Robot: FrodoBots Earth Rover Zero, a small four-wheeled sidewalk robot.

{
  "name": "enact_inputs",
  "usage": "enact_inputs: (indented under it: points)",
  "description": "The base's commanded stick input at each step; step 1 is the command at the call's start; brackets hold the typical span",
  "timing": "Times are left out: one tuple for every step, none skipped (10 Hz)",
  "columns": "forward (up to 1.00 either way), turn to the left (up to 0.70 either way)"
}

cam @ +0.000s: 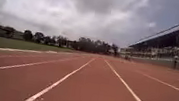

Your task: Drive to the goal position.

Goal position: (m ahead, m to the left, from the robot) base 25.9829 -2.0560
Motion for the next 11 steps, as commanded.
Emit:
enact_inputs:
  points:
    - [0.60, 0.00]
    - [0.60, 0.00]
    - [0.60, 0.00]
    - [0.60, 0.00]
    - [0.60, 0.00]
    - [0.60, 0.00]
    - [0.60, 0.00]
    - [0.60, 0.00]
    - [0.60, 0.00]
    - [0.60, 0.00]
    - [0.60, 0.00]
